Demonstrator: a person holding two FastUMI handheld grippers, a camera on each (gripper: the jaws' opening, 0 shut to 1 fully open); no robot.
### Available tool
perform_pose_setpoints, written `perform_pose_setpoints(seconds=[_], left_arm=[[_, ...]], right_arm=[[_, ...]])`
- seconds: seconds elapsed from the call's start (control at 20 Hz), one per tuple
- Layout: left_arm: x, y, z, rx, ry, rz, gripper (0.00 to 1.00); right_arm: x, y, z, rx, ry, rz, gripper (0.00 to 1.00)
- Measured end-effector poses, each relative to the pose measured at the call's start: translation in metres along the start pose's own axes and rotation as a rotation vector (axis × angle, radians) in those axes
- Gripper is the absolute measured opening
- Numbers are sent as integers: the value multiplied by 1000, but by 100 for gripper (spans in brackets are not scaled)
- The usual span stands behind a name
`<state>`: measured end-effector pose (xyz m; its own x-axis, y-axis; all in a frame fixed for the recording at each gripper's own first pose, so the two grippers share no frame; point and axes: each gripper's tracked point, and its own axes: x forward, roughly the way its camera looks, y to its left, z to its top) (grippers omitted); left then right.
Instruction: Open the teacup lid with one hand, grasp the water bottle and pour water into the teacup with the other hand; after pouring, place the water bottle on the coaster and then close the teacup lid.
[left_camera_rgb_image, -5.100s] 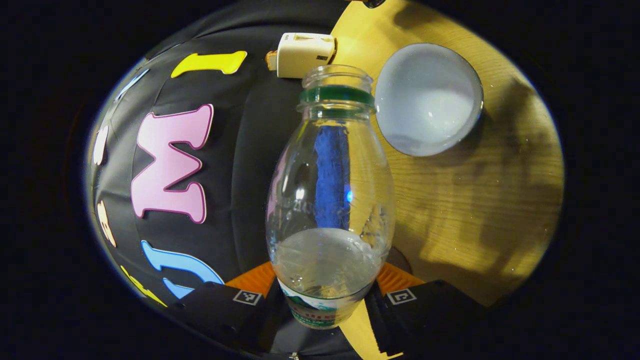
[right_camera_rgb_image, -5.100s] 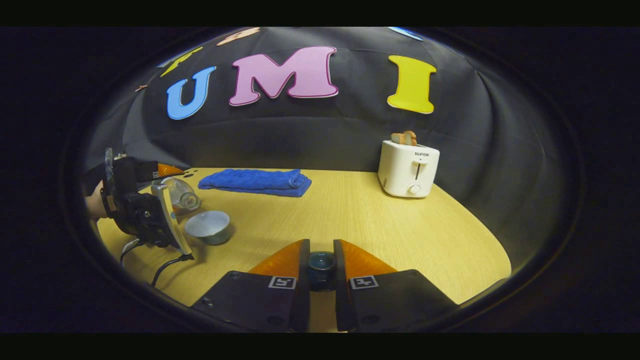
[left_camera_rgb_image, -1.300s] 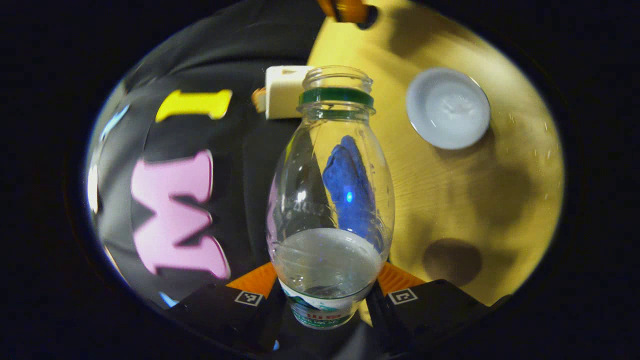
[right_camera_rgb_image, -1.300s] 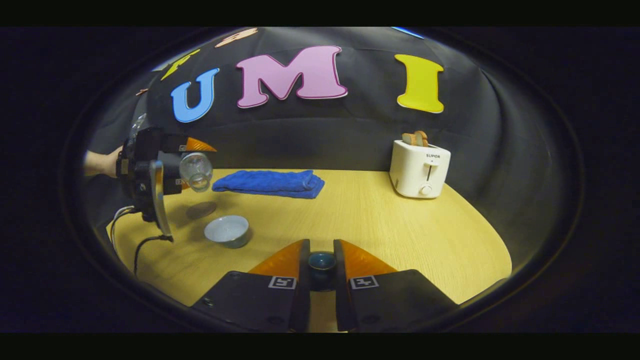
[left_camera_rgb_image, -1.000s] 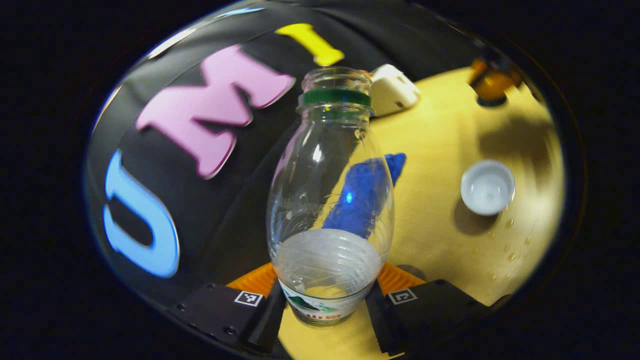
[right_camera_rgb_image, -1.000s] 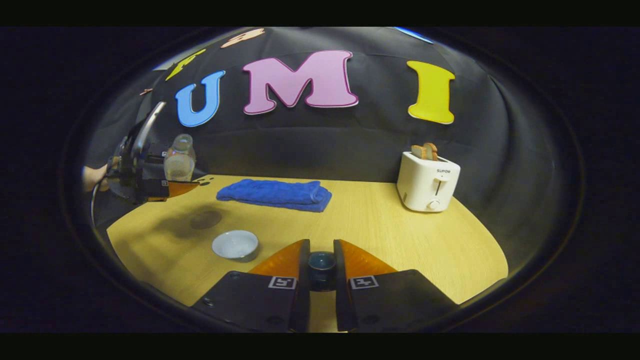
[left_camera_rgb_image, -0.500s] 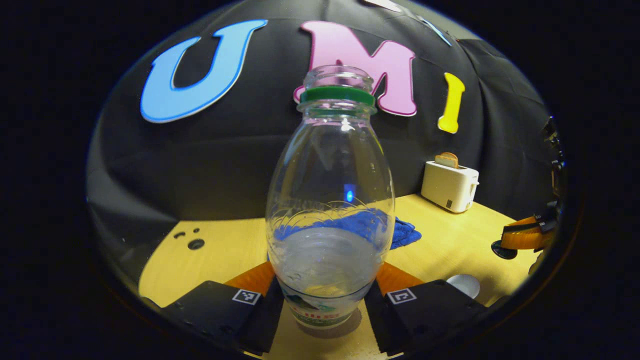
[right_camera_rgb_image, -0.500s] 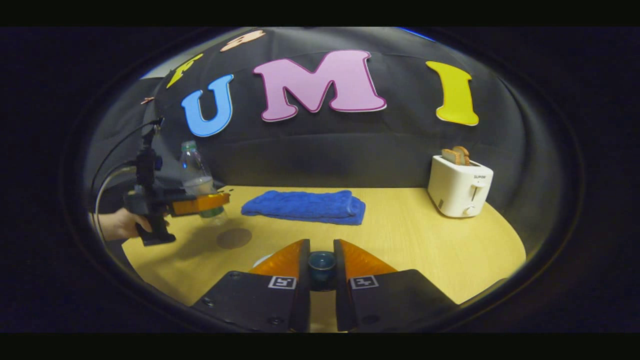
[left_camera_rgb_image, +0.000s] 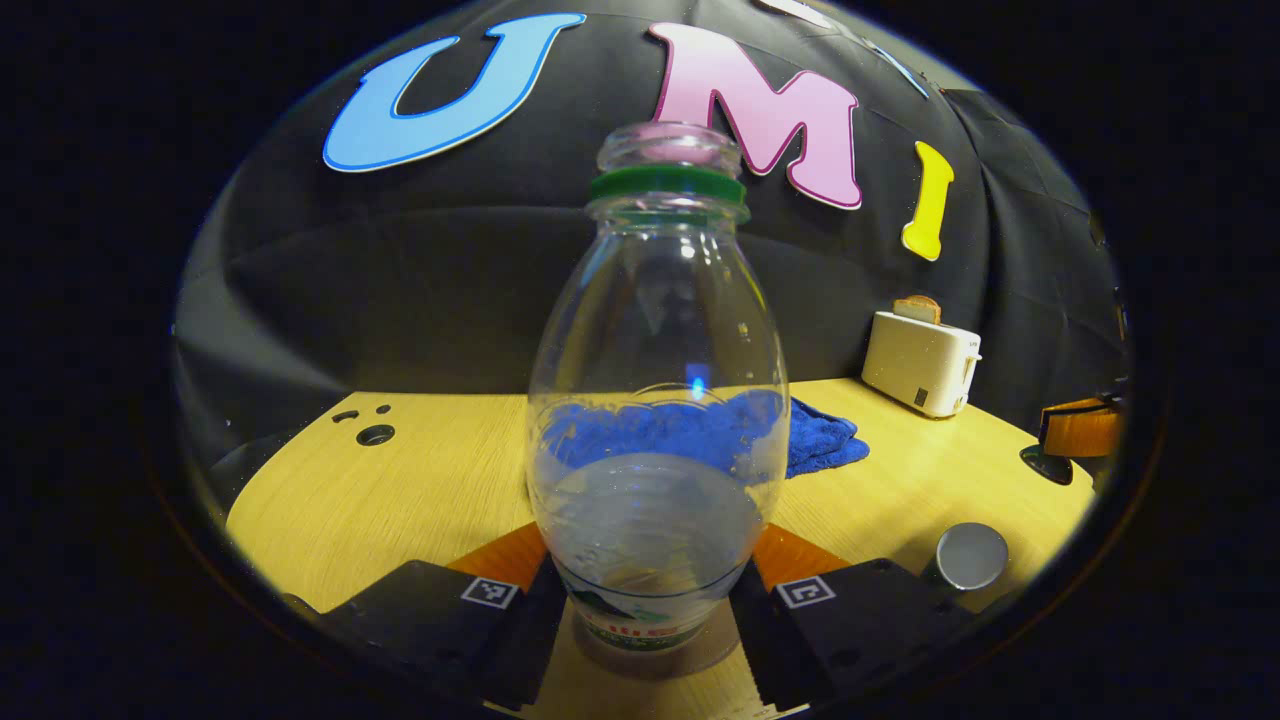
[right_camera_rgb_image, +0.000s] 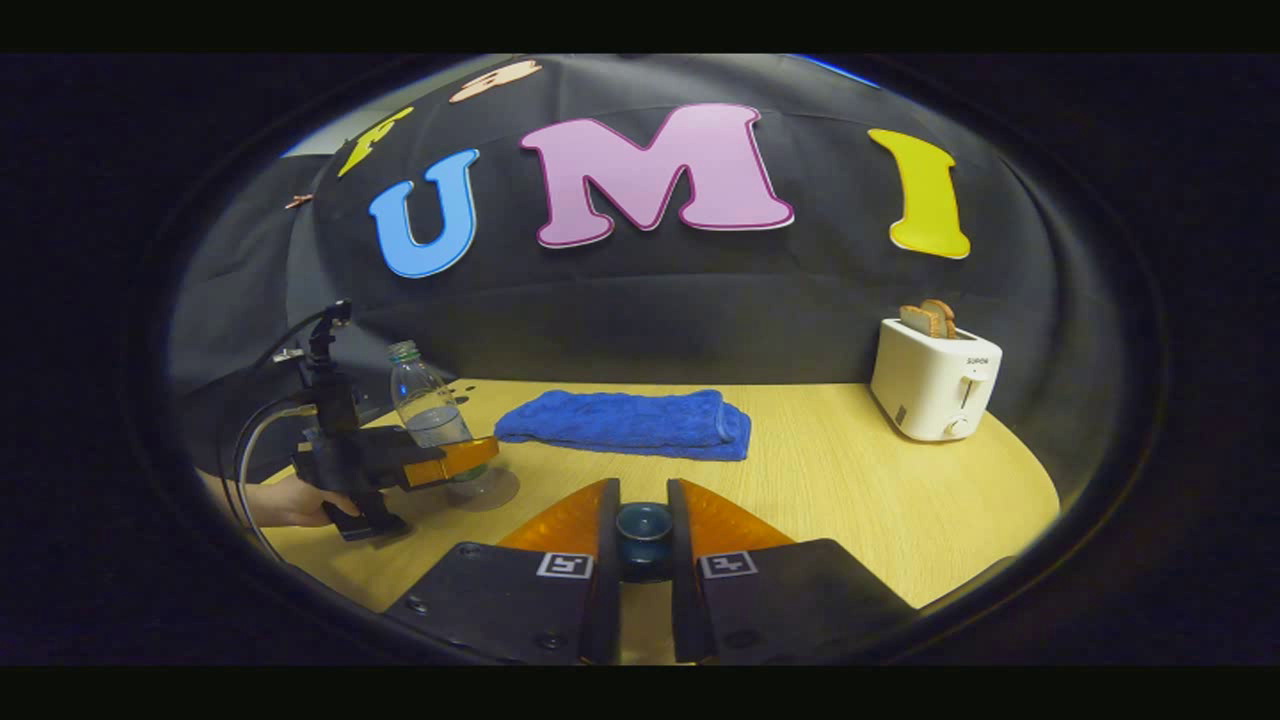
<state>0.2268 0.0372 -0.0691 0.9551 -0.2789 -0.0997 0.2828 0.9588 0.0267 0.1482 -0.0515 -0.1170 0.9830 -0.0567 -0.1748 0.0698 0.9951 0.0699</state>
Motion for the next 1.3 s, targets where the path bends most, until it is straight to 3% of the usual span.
perform_pose_setpoints(seconds=[0.15, 0.25, 0.3, 0.35, 0.45, 0.5, 0.55, 0.65, 0.75, 0.8, 0.95, 1.0, 1.05, 1.3], left_arm=[[-17, -3, 15, -2, 2, 7, 80], [8, -6, -9, 1, 23, 8, 82], [10, -6, -14, 12, 34, 9, 97], [-1, -8, -11, 16, 37, 7, 98], [-5, -12, -9, -1, 43, 1, 98], [-8, -11, -12, -14, 56, 6, 98], [-12, -10, -15, -26, 67, 10, 98], [-24, -11, -21, -57, 91, 8, 97], [-34, -9, -31, -96, 124, 10, 97], [-42, -8, -36, -105, 133, 14, 96], [-69, -4, -42, -115, 136, 36, 99], [-79, -6, -44, -121, 145, 25, 96], [-92, -6, -45, -122, 155, 20, 96], [-137, 12, -29, -143, 110, 75, 95]], right_arm=[[1, 4, -4, -1, 11, 8, 19], [0, 7, -3, -3, 9, 11, 24], [0, 9, -2, -5, 3, 14, 29], [1, 9, 0, -7, -3, 15, 24], [1, 12, 0, -3, -5, 19, 24], [2, 14, 1, 2, -4, 23, 19], [3, 15, 1, 4, -4, 25, 24], [4, 17, 4, 0, -8, 29, 19], [7, 20, 6, -8, -16, 37, 19], [8, 22, 7, -11, -20, 41, 24], [13, 28, 5, -22, -30, 53, 24], [16, 30, 2, -28, -28, 57, 19], [18, 32, 0, -37, -29, 60, 24], [24, 41, -23, -51, -22, 74, 24]])
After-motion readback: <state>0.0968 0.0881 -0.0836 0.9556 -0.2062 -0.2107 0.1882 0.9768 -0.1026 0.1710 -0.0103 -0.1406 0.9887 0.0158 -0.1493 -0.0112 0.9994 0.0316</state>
